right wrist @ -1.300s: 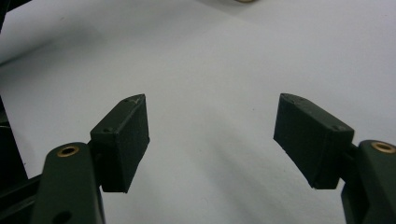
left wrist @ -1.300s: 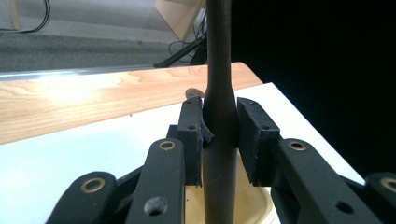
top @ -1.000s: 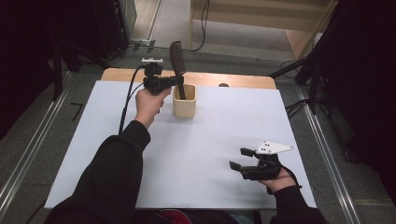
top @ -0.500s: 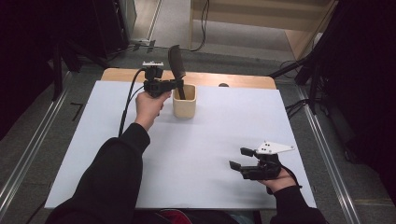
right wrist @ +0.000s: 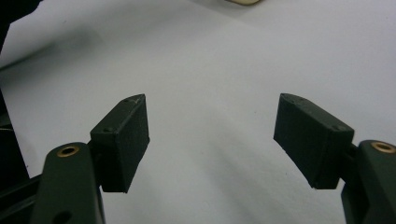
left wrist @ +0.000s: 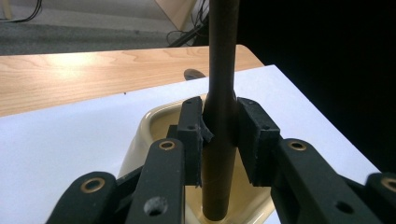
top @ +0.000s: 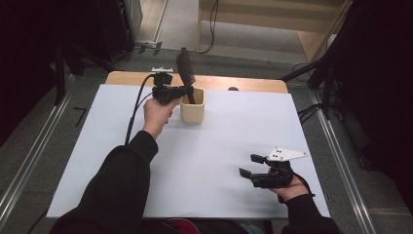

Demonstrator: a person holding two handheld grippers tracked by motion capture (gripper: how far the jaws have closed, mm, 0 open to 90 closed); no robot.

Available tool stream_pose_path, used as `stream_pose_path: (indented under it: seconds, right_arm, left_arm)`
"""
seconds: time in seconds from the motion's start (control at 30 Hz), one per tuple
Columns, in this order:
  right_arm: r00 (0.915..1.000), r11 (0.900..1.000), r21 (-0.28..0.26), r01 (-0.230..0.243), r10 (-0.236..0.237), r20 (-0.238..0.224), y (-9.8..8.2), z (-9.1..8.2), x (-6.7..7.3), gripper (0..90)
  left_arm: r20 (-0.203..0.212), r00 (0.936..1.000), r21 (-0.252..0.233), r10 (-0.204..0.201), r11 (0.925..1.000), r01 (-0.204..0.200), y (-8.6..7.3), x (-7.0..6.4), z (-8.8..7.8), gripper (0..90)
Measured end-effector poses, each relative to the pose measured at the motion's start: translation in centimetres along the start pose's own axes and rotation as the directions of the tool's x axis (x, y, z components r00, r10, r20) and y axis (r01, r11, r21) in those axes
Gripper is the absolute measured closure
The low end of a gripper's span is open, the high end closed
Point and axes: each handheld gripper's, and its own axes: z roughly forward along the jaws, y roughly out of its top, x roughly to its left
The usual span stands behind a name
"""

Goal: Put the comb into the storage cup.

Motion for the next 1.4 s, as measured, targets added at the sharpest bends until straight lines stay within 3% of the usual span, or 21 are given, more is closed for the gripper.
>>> stream_pose_path:
  seconds: [0.4,0.57,1.03,1.27,1.3,1.33,1.4]
  right_arm:
    - [1.0000,1.000,-0.001,0.003,-0.003,-0.001,0.0,-0.1,0.0,24.7]
    - [1.0000,1.000,-0.003,0.002,-0.002,-0.001,0.0,-0.1,0.0,24.8]
    - [1.0000,1.000,-0.002,0.005,-0.005,-0.002,0.0,-0.1,0.0,24.8]
    - [1.0000,1.000,-0.006,0.007,-0.007,-0.002,0.0,-0.1,0.0,24.8]
    - [1.0000,1.000,-0.005,0.007,-0.007,-0.003,0.0,-0.1,0.0,24.8]
    - [1.0000,1.000,-0.005,0.006,-0.006,-0.003,0.0,-0.1,0.0,24.8]
    - [1.0000,1.000,-0.009,0.005,-0.005,-0.001,0.0,-0.2,0.0,24.8]
  left_arm:
    - [0.000,0.9999,0.020,0.010,0.9997,-0.010,-0.4,-0.4,0.4,72.8]
    - [-0.014,0.9987,0.045,0.050,0.9978,-0.049,-0.5,-0.6,0.6,72.8]
    - [-0.015,0.9994,0.050,0.033,0.9982,-0.032,-0.8,-0.4,0.8,72.7]
    - [-0.023,0.9986,0.048,0.047,0.9978,-0.046,-0.8,-0.4,0.5,72.5]
    - [-0.015,0.9986,0.034,0.051,0.9981,-0.051,-0.7,-0.4,0.2,69.5]
    - [0.001,0.9985,0.011,0.056,0.9984,-0.056,-0.6,-0.4,-0.1,60.0]
    - [-0.018,0.9976,-0.009,0.066,0.9977,-0.067,-0.3,-0.4,-0.9,44.6]
